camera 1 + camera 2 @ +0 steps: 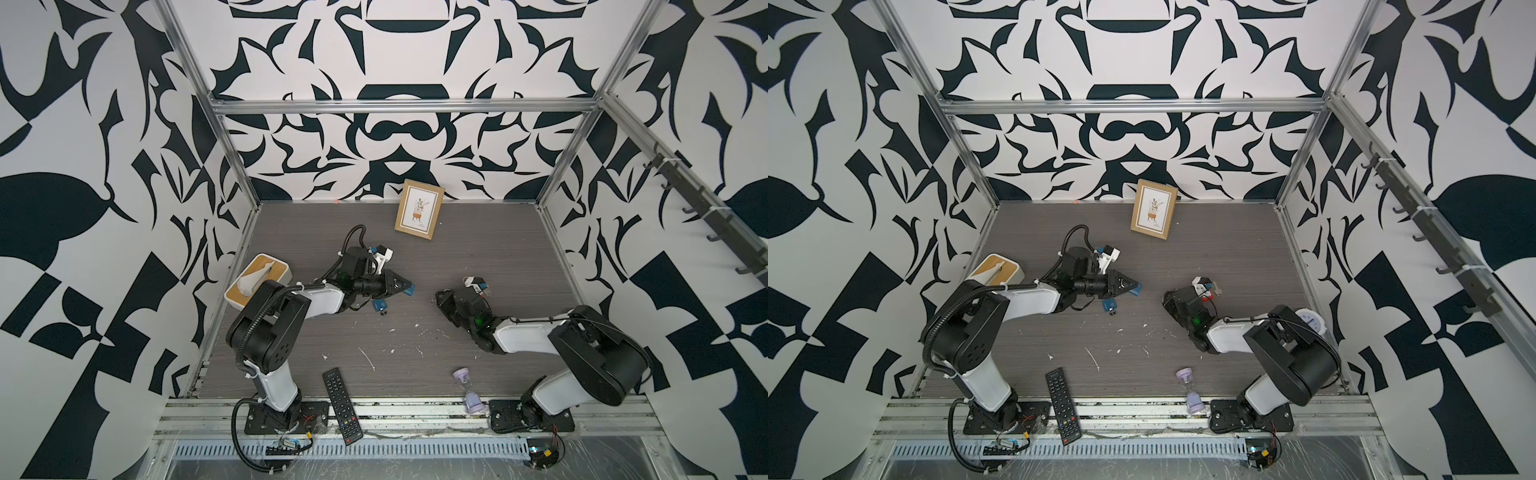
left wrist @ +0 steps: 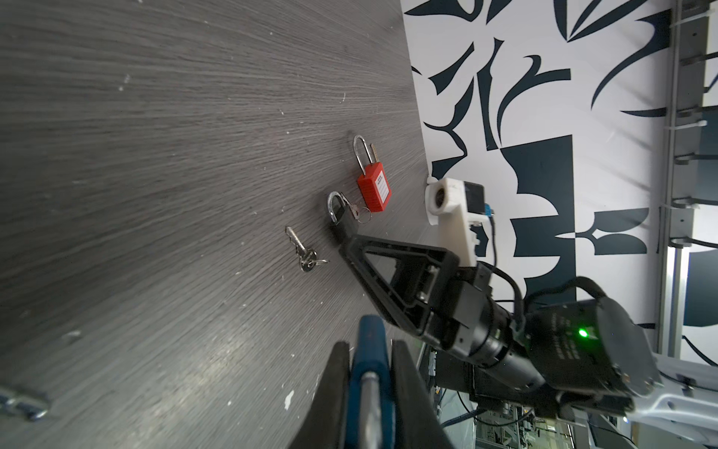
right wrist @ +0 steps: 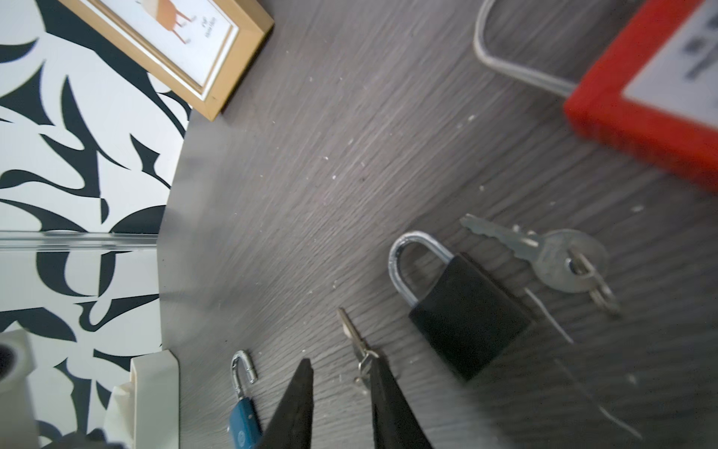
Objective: Lock with the key
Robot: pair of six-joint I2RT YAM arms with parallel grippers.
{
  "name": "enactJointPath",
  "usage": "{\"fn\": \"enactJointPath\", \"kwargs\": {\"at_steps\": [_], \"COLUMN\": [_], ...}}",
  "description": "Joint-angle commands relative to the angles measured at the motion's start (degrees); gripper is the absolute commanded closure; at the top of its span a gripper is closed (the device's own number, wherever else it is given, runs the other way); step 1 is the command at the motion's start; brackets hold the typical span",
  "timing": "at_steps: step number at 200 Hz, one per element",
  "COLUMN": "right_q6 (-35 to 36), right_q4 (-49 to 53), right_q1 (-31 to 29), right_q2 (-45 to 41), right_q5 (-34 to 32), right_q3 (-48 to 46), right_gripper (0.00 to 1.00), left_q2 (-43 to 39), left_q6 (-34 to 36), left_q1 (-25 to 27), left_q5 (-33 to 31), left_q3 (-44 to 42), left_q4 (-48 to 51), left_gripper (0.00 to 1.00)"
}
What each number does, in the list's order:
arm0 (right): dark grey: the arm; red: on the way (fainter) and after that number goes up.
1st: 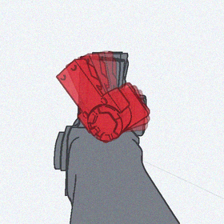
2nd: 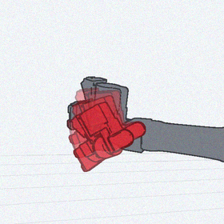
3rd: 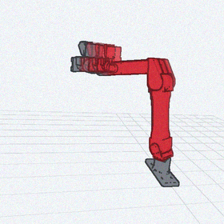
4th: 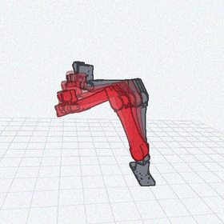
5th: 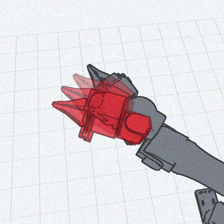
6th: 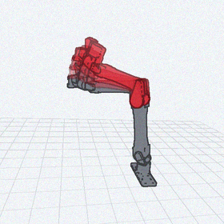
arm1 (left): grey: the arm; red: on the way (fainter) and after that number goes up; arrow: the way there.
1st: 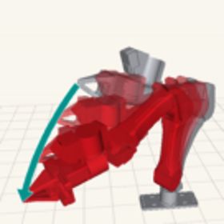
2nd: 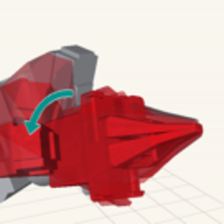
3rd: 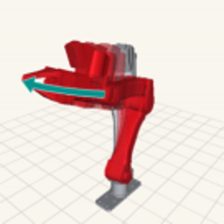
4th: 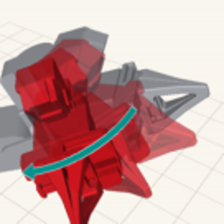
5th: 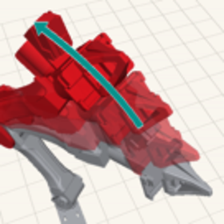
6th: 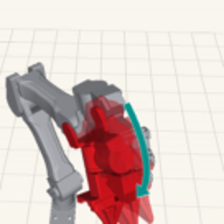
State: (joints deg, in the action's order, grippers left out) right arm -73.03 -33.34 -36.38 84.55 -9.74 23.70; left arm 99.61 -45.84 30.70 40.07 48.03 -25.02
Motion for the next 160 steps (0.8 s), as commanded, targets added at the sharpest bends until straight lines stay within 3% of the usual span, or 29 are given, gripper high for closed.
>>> {"fn": "enactJointPath", "kwargs": {"at_steps": [1, 29, 50, 85, 102, 132, 160], "right_q6": [7.23, 18.0, 22.81, 27.88, 28.38, 29.01, 29.78], "right_q4": [2.53, 15.74, 21.3, 27.27, 28.0, 27.19, 26.88], "right_q1": [-0.27, -0.26, -0.27, -0.2, -0.18, 0.0, 0.43], "right_q2": [-6.78, -16.32, -22.12, -28.33, -29.85, -29.82, -29.75], "right_q5": [-2.6, -2.74, -3.23, -4.7, -5.6, -4.34, -2.75], "right_q3": [-0.92, 2.96, 4.49, 5.69, 5.06, 3.78, 3.47], "right_gripper": [0.72, 0.72, 0.72, 0.72, 0.72, 0.72, 0.72], "left_q2": [-2.92, -5.4, -6.6, -4.7, -1.6, -0.19, -0.66], "left_q6": [7.67, 15.32, 19.09, 29.0, 29.29, 33.75, 43.29], "left_q1": [0.72, 2.34, 2.93, 5.61, 5.86, 6.03, 6.04], "left_q5": [-5.39, -14.87, -17.16, -24.96, -28.19, -21.8, -14.62], "left_q3": [4.57, 7.46, 9.06, 16.79, 22.87, 25.72, 27.86], "left_q4": [10.88, 20.59, 23.17, 35.98, 44.82, 47.02, 52.07], "left_gripper": [1.0, 1.0, 0.96, 0.91, 0.91, 0.93, 0.99]}}
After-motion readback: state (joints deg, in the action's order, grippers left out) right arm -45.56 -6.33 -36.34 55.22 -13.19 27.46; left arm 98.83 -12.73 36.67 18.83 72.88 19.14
